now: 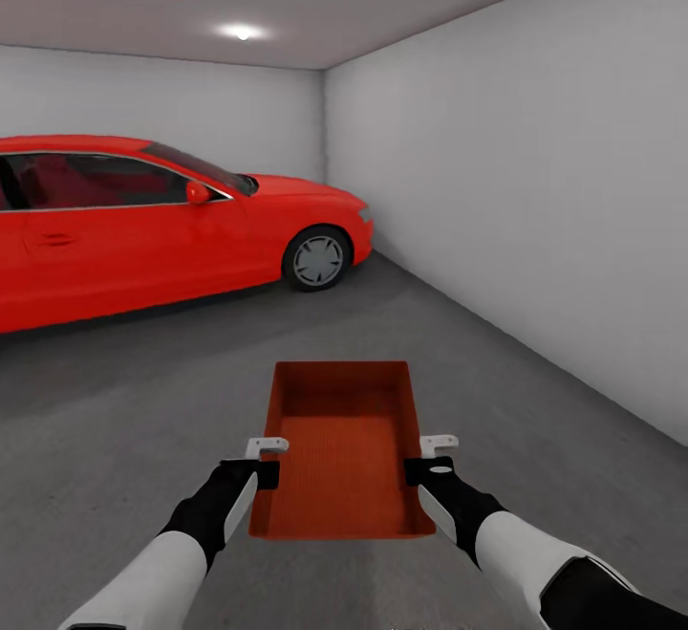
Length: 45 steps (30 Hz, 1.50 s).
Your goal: Move the two storage containers from the living room to the garage. In the garage, place one container on the floor and stack the other container on top of it (either order is fine).
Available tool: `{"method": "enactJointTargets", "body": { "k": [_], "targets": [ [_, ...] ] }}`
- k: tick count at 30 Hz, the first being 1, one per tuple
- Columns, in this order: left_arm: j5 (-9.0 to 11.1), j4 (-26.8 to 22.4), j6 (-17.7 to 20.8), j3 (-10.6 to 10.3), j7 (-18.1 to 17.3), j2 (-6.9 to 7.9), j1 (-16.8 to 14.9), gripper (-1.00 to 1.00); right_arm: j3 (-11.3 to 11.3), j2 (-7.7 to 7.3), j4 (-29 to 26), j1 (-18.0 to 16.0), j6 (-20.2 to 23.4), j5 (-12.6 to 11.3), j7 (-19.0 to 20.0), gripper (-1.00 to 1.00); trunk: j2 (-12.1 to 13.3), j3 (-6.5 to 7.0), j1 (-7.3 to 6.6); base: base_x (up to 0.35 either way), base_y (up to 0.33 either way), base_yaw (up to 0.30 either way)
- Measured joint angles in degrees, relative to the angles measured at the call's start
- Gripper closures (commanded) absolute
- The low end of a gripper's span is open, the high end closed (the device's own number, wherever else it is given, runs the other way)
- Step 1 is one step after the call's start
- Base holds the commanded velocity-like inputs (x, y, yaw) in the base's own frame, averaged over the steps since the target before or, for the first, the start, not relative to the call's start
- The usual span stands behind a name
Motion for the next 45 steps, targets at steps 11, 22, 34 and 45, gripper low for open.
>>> {"method": "enactJointTargets", "body": {
  "k": [11,22,34,45],
  "targets": [
    [0.0,0.0,0.0,0.0,0.0,0.00,0.0,1.00,0.0,0.00,0.0,0.0,0.0,0.0,0.0,1.00,0.0,0.00,0.00,0.000,0.000,-0.285],
    [0.0,0.0,0.0,0.0,0.0,0.00,0.0,1.00,0.0,0.00,0.0,0.0,0.0,0.0,0.0,1.00,0.0,0.00,0.00,0.000,0.000,-0.285],
    [0.0,0.0,0.0,0.0,0.0,0.01,0.0,1.00,0.0,0.02,0.0,0.0,0.0,0.0,0.0,1.00,0.0,0.00,0.00,0.000,0.000,-0.285],
    [-0.1,0.0,0.0,0.0,0.0,-0.05,0.0,1.00,0.0,-0.04,0.0,0.0,0.0,0.0,0.0,1.00,0.0,0.00,-0.01,0.023,0.011,-0.285]
  ]
}}
